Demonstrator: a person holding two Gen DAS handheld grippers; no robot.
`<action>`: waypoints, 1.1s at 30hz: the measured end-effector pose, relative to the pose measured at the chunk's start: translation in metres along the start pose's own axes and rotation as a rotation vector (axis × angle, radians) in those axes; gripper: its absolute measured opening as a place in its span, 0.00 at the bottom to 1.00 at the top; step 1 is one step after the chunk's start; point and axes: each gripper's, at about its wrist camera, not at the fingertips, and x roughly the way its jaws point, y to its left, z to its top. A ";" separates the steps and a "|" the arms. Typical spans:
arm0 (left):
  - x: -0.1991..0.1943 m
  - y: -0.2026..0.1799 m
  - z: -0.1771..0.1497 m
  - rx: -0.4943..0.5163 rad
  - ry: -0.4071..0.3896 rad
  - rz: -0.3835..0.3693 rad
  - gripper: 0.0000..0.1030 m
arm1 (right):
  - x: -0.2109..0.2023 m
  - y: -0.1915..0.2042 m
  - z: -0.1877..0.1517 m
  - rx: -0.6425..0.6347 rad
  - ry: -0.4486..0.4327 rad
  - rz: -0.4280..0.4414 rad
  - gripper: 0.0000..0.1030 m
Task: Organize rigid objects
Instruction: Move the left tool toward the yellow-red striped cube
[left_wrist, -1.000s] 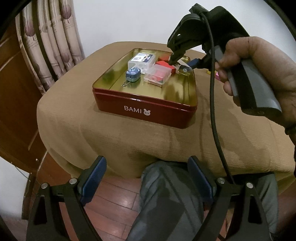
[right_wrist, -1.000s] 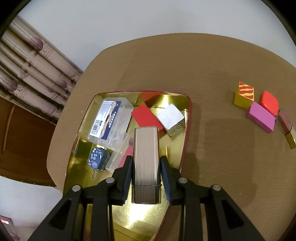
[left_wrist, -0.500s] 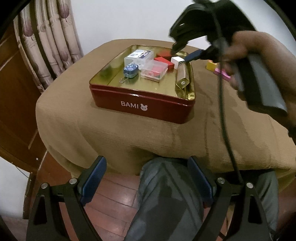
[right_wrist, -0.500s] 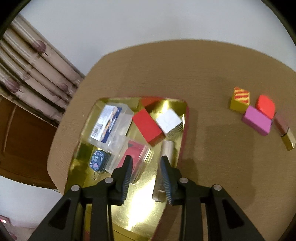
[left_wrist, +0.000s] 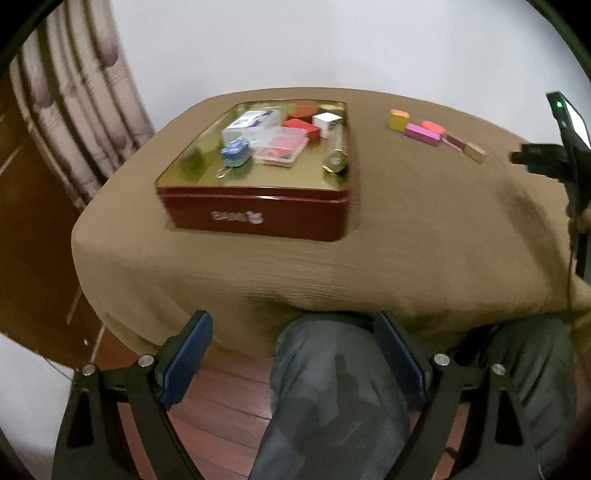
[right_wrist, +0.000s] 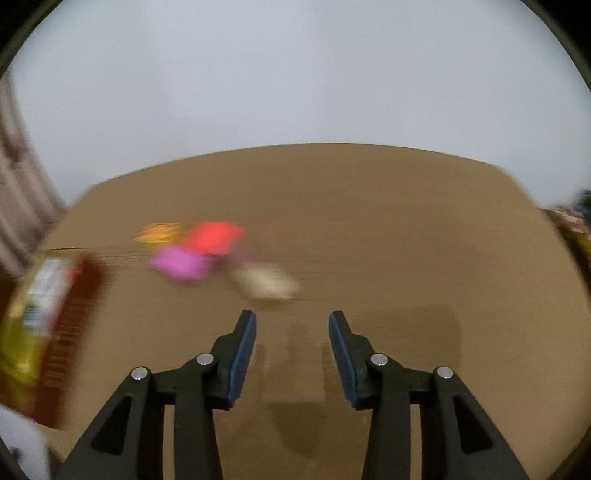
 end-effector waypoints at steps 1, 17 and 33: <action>0.000 -0.006 0.000 0.018 -0.001 0.001 0.84 | 0.004 -0.023 -0.001 0.008 -0.003 -0.048 0.41; -0.015 -0.099 0.155 0.223 -0.085 -0.089 0.89 | 0.029 -0.121 -0.012 0.169 -0.020 -0.010 0.62; 0.157 -0.156 0.299 0.325 0.121 -0.109 0.81 | 0.025 -0.141 -0.022 0.225 -0.052 0.099 0.66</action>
